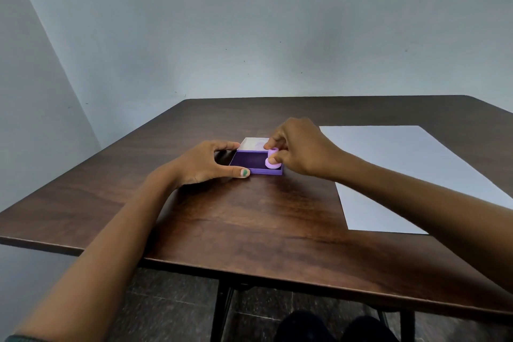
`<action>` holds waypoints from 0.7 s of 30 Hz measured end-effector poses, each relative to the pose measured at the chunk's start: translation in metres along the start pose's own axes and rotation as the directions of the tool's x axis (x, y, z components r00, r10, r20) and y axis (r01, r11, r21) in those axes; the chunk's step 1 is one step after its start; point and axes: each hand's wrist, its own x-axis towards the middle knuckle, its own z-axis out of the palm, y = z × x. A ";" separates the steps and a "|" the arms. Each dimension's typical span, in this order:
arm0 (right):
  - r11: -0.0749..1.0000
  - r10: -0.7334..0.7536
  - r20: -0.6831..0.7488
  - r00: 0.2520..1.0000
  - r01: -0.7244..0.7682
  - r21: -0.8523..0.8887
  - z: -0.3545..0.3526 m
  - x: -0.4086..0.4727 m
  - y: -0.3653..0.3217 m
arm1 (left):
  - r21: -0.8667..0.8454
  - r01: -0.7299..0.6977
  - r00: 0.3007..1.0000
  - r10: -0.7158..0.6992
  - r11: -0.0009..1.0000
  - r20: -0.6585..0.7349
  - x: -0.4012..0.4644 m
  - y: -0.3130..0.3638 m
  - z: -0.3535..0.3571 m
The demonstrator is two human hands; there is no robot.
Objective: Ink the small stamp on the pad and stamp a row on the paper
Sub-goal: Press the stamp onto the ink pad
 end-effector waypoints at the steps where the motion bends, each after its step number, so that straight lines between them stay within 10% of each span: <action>1: 0.999 -0.022 -0.011 1.000 0.022 -0.044 0.003 -0.001 -0.001 | -0.003 -0.002 1.000 0.002 1.000 0.000 0.000 0.000 0.000; 21: 0.999 0.027 0.007 1.000 -0.027 -0.024 -0.005 0.002 -0.004 | 0.053 0.018 1.000 -0.019 0.998 0.006 -0.003 0.005 0.000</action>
